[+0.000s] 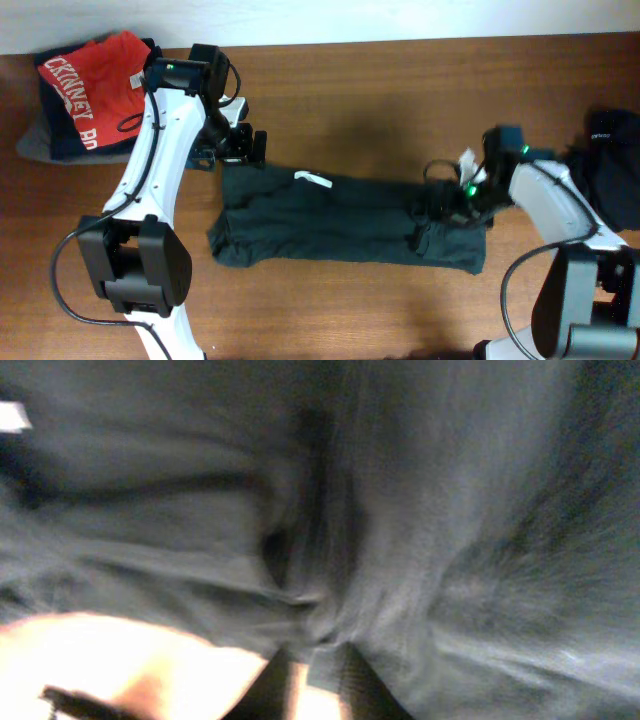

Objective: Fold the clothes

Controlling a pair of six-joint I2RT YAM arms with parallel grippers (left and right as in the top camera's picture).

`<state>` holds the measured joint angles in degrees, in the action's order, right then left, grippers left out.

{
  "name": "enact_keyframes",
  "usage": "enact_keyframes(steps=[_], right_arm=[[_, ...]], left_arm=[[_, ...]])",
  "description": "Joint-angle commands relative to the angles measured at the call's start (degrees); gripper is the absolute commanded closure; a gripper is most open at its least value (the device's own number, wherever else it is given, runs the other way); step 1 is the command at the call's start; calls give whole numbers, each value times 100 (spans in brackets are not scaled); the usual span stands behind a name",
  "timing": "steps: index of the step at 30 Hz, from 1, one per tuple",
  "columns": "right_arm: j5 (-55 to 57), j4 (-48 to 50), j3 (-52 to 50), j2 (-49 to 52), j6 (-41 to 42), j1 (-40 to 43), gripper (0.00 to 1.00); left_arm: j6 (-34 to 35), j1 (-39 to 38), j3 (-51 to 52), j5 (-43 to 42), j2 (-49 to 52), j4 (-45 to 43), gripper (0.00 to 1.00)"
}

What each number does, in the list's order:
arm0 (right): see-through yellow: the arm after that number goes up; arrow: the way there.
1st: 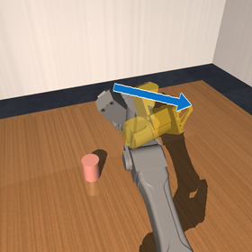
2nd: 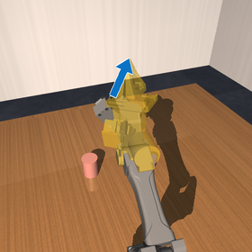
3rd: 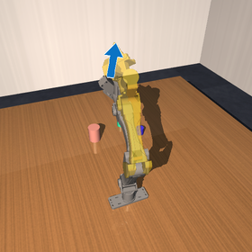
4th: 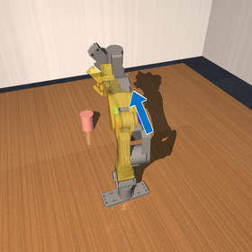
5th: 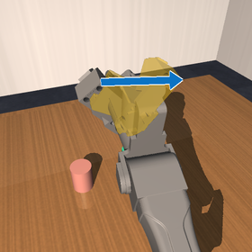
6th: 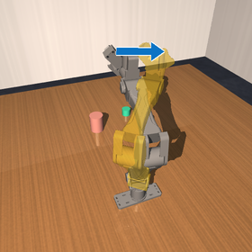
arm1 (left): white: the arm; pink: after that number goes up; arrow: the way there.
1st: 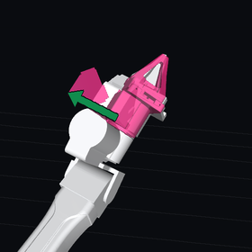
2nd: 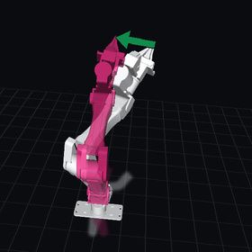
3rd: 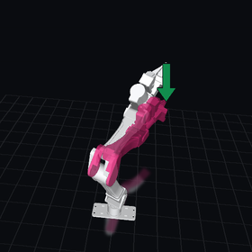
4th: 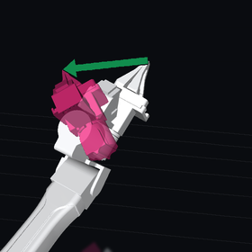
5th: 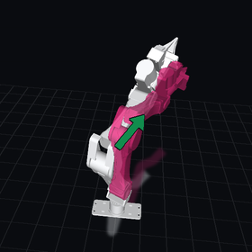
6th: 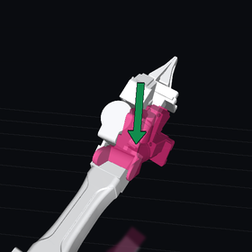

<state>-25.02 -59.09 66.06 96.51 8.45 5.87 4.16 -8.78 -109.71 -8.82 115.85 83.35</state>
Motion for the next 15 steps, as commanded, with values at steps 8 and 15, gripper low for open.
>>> enact_keyframes(steps=[8, 15], right_arm=[[1580, -1200, 2068, -275, -564, 901, 1], [872, -1329, 1482, -122, -1163, 2170, 1]], left_arm=[[11, -9, 17, 101, -35, -4, 1], [11, -9, 17, 109, -35, -17, 1]])
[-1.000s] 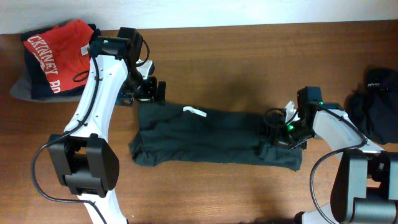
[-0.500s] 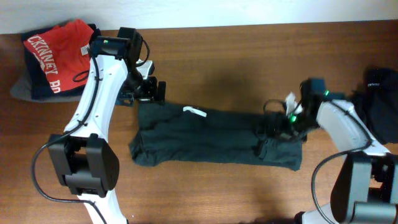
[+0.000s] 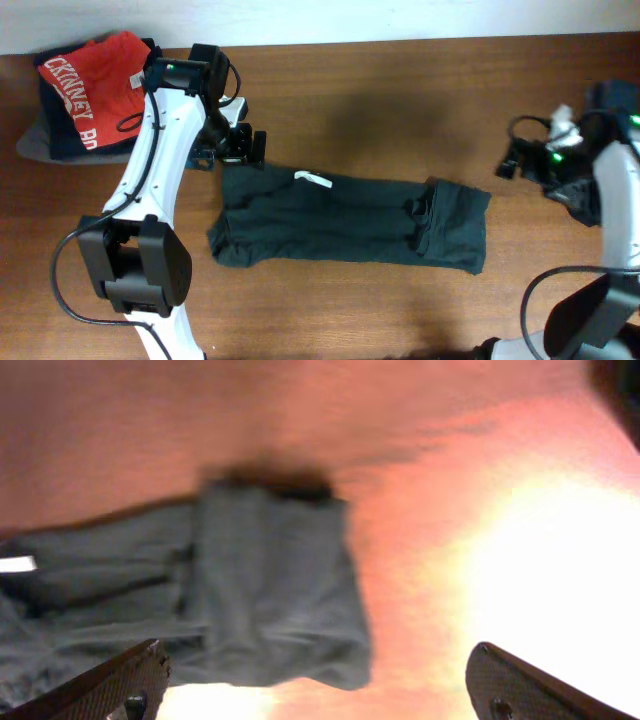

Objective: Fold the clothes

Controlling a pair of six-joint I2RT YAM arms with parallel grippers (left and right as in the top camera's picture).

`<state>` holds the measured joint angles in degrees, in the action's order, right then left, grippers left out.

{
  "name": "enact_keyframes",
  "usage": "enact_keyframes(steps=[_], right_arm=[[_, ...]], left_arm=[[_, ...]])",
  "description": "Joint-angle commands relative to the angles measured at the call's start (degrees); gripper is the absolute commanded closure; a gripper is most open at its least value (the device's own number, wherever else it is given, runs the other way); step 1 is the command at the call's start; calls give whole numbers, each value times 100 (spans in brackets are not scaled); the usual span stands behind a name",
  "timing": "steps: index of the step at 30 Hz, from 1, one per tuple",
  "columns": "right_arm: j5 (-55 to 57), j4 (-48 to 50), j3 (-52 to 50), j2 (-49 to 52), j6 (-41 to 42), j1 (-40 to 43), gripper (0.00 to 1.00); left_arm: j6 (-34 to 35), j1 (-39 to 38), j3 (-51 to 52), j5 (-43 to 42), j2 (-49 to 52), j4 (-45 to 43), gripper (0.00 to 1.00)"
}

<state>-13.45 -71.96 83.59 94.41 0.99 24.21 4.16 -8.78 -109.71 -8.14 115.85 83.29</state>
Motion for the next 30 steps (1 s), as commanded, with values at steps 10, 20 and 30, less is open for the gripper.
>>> enact_keyframes(steps=[10, 20, 30], right_arm=[[-1921, 1163, -2031, 90, -1067, 1495, 0], [-2632, 2243, -3036, 90, -1132, 1781, 1], [-2699, 2605, -3567, 90, -1320, 1781, 1]], left_arm=[[13, -9, 17, 42, -35, -7, 1], [13, -9, 17, 42, -35, 39, 1], [11, -9, 17, 42, -35, 57, 1]])
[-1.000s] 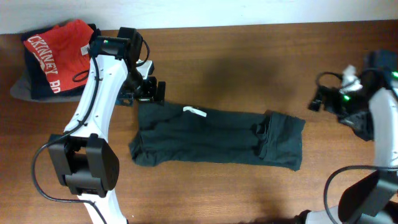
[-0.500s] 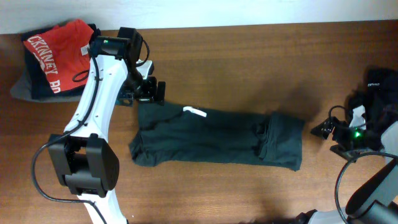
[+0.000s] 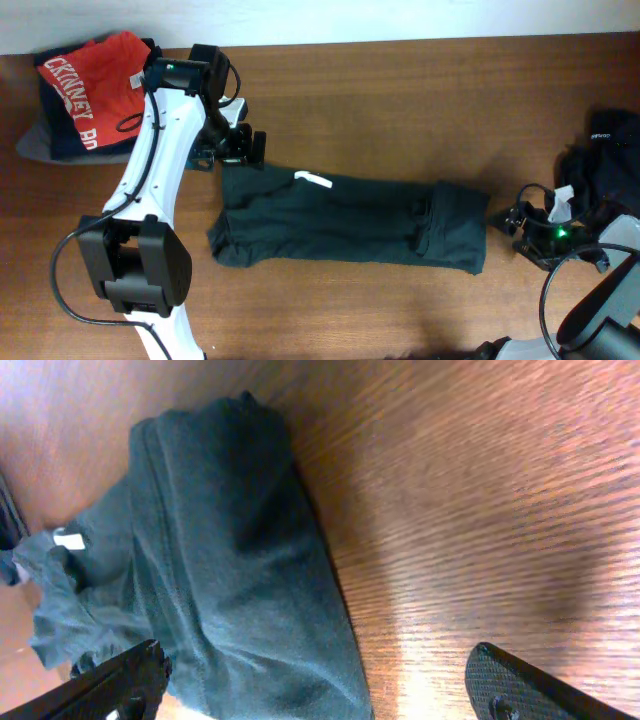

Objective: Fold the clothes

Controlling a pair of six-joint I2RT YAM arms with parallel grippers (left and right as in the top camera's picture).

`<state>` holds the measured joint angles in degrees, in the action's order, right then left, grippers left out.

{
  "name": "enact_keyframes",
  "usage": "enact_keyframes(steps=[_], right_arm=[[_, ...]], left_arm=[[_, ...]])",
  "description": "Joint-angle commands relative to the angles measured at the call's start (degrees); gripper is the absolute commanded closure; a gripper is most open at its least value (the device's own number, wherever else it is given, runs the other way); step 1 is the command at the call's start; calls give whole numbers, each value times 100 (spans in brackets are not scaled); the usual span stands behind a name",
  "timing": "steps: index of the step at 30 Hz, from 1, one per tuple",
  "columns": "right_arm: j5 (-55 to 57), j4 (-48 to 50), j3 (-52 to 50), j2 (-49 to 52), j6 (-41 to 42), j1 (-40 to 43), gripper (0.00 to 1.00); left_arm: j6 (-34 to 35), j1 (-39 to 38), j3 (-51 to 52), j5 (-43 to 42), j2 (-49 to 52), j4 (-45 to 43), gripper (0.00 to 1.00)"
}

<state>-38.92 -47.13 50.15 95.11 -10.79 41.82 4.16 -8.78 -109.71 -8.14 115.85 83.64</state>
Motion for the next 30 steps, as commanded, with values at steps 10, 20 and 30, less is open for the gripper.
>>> enact_keyframes(steps=[10, 20, 30], right_arm=[[-533, 846, -863, 20, -101, 17, 1], [-592, 1016, -874, 20, -103, -446, 1], [-306, 1585, -874, 20, -94, -1213, 21]], left_arm=[[11, -9, 17, 44, -35, 44, 1], [11, -9, 17, 44, -35, 42, 1], [11, -9, 17, 44, -35, 44, 1]])
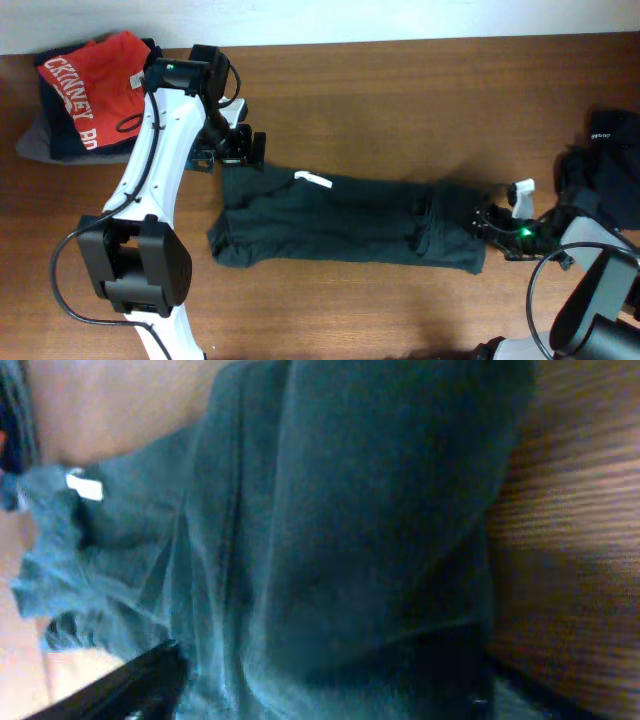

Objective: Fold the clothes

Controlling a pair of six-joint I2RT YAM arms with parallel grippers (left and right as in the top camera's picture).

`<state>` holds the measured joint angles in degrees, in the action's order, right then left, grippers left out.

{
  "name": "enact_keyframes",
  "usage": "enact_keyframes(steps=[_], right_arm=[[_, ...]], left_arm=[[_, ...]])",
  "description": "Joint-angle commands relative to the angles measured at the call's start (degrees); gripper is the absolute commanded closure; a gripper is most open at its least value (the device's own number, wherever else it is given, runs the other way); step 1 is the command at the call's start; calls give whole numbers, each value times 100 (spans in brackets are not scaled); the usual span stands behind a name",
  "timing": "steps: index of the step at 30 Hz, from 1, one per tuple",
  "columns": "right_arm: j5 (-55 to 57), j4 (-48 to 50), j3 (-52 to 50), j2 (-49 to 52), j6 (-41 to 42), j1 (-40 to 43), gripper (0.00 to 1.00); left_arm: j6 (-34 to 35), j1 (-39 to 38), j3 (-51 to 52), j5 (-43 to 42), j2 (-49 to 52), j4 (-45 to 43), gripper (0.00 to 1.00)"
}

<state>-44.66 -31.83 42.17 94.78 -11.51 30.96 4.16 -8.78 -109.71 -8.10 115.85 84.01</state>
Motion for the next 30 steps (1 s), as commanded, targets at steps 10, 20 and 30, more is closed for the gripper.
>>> enact_keyframes(steps=[10, 20, 30], right_arm=[[417, 238, -76, 52, -4, -133, 52], [417, 179, 201, 44, 684, -127, 96], [1755, -1464, 1799, 11, 752, -160, 96]], left_arm=[[11, -9, 17, 39, -35, 2, 1], [11, -9, 17, 39, -35, 4, 1], [11, -9, 17, 37, -35, 4, 1]])
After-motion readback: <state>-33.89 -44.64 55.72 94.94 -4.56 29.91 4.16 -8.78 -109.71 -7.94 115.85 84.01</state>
